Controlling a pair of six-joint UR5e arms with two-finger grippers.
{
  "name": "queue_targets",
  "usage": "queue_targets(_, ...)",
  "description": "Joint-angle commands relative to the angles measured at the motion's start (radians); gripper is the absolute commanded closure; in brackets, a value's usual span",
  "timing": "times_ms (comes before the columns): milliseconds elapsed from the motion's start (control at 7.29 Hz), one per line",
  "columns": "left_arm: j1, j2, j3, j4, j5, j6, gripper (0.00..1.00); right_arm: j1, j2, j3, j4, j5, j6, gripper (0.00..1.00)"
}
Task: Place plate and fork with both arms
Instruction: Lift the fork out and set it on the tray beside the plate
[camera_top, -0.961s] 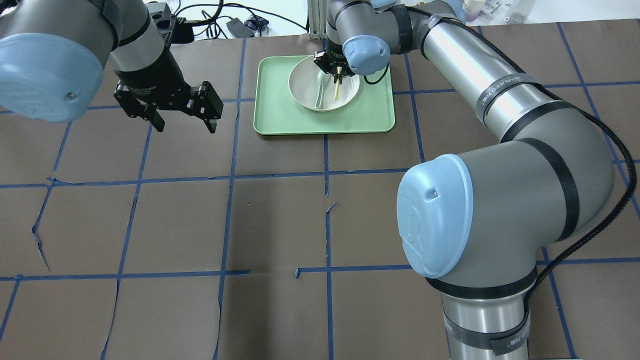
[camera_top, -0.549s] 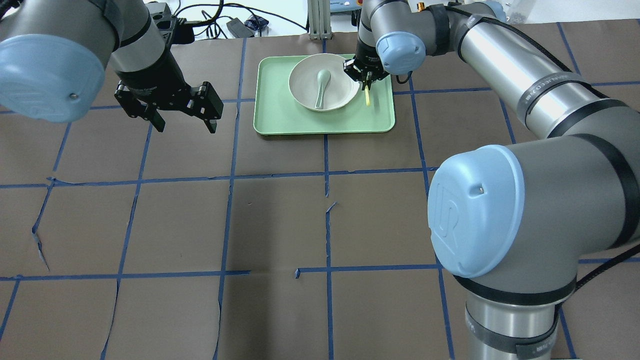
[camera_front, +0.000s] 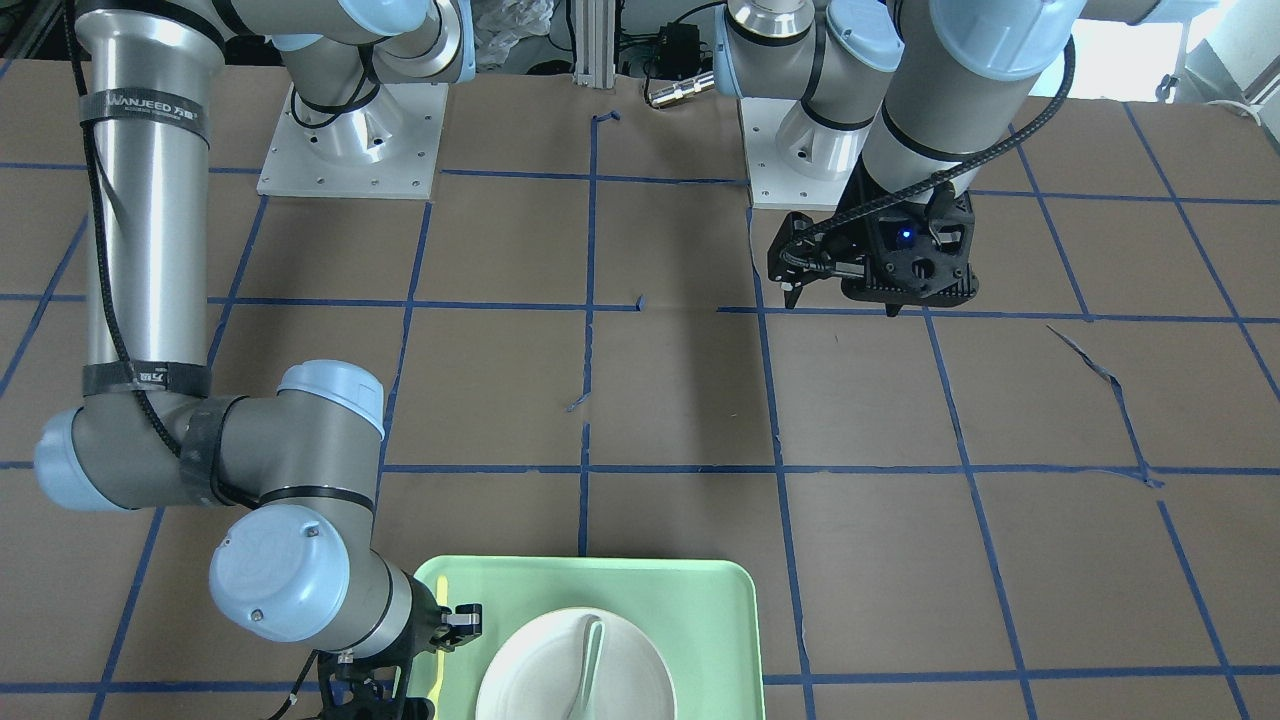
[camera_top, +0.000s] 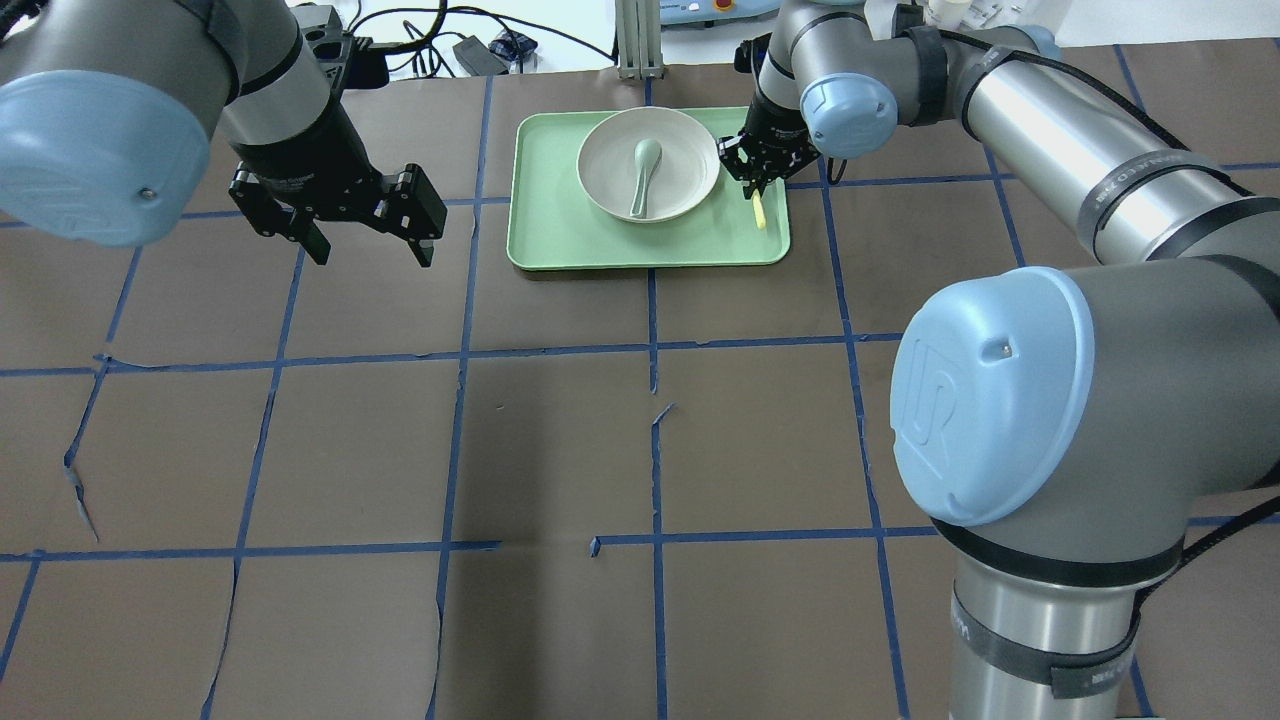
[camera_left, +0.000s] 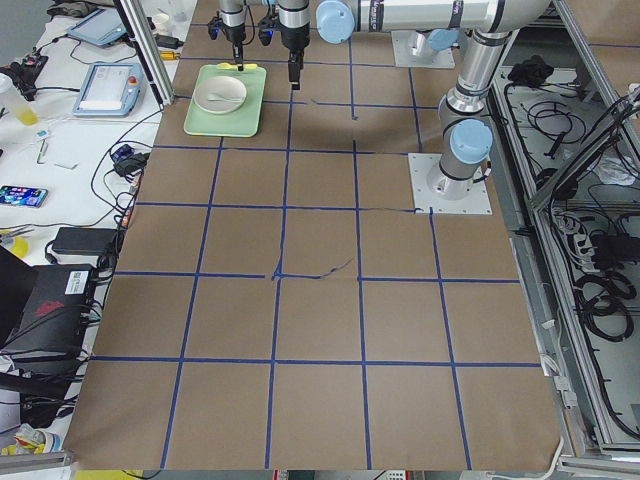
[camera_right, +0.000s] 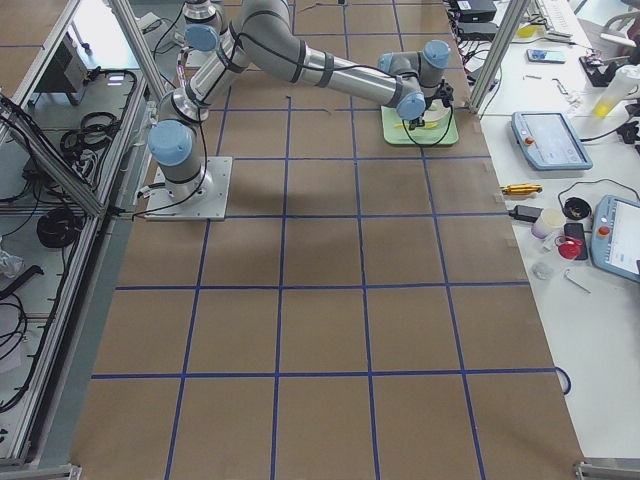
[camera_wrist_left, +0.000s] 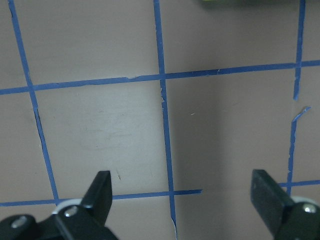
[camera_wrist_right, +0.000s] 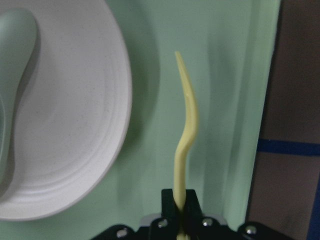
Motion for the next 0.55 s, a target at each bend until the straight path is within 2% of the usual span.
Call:
queue_targets(0, 0.0, -0.002, -0.002, 0.0, -0.001, -0.001, 0.0, -0.006, 0.027, -0.011, -0.041, 0.061, 0.012, 1.0)
queue_targets(275, 0.0, -0.002, -0.002, 0.0, 0.0, -0.001, 0.0, -0.006, 0.021, 0.003, -0.043, 0.037, 0.012, 0.99)
queue_targets(412, 0.0, -0.002, -0.002, 0.0, 0.0, -0.001, 0.0, -0.006, 0.021, 0.005, -0.041, 0.012, 0.017, 0.64)
